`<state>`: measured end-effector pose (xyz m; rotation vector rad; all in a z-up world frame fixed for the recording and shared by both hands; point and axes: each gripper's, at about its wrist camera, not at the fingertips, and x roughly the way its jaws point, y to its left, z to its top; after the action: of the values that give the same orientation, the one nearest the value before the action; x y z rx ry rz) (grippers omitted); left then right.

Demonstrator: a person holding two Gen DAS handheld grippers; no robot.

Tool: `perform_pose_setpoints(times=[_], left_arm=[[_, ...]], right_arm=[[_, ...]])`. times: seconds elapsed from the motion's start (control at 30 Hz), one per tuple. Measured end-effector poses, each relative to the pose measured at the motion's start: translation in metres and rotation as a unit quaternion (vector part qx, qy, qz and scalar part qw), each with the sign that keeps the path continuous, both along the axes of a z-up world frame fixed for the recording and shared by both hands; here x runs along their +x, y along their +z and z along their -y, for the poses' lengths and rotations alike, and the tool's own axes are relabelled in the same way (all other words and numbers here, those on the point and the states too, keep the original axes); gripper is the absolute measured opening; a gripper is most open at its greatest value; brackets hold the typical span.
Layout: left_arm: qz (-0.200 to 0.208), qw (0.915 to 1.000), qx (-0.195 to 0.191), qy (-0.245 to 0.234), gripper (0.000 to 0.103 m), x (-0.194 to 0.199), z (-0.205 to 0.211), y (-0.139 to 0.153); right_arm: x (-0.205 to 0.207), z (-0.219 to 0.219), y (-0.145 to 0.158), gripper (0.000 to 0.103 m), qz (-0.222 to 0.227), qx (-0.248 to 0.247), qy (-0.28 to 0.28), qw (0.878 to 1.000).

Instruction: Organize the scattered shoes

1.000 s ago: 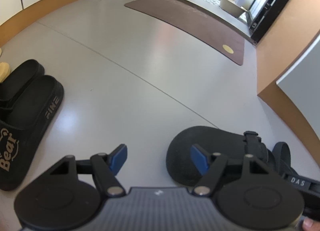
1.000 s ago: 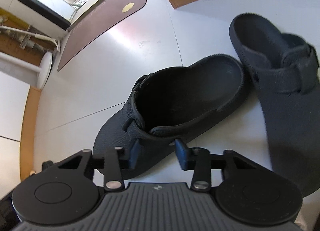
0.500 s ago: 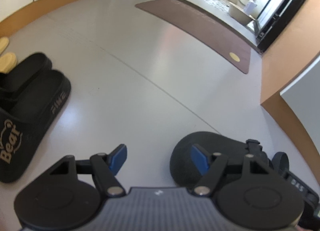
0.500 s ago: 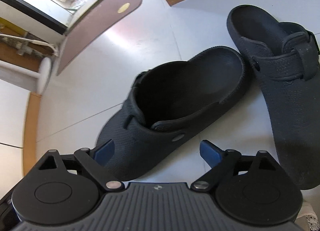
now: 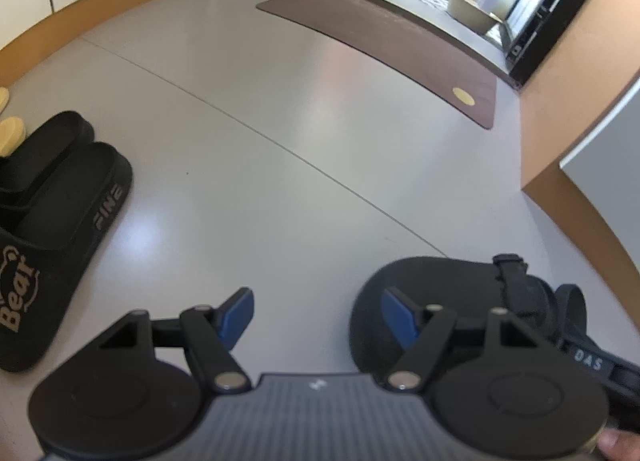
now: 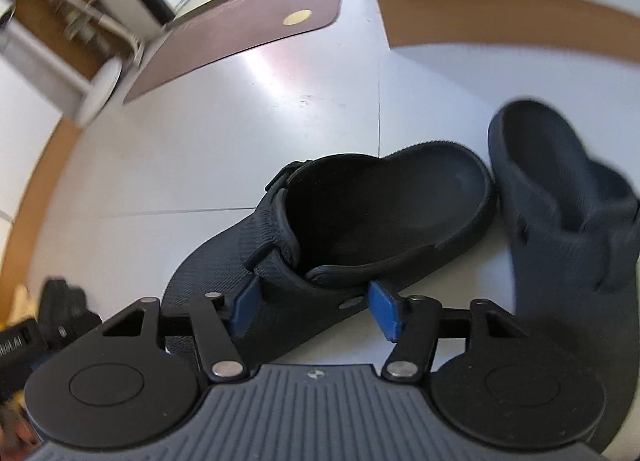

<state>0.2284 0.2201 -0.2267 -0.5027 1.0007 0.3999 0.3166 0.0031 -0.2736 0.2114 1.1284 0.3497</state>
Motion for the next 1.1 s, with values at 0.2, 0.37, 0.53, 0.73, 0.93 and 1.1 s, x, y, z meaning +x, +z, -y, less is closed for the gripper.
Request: perform_pose_setpoints(times=[0.2, 0.37, 0.53, 0.73, 0.93, 1.1], left_arm=[[0.005, 1.0000, 0.000, 0.003, 0.073, 0.002, 0.004, 0.005], [0.006, 0.9999, -0.002, -0.011, 0.073, 0.004, 0.013, 0.005], [0.000, 0.9993, 0.009, -0.037, 0.073, 0.002, 0.016, -0.001], [-0.009, 0.9985, 0.010, -0.053, 0.073, 0.002, 0.014, -0.010], [-0.010, 0.9979, 0.005, -0.064, 0.073, 0.005, 0.023, -0.010], [-0.010, 0.9971, 0.007, -0.075, 0.073, 0.007, 0.027, -0.007]], right_arm=[[-0.004, 0.009, 0.010, 0.059, -0.003, -0.045, 0.002, 0.999], [-0.006, 0.022, 0.012, 0.089, -0.043, -0.031, -0.075, 0.996], [-0.004, 0.011, 0.000, 0.095, -0.054, 0.006, -0.107, 0.993], [-0.002, 0.001, -0.017, 0.086, -0.051, 0.013, -0.077, 0.996], [0.009, -0.006, -0.007, 0.071, -0.028, -0.016, 0.023, 0.999], [0.008, -0.012, 0.009, 0.053, -0.010, -0.051, 0.111, 0.992]])
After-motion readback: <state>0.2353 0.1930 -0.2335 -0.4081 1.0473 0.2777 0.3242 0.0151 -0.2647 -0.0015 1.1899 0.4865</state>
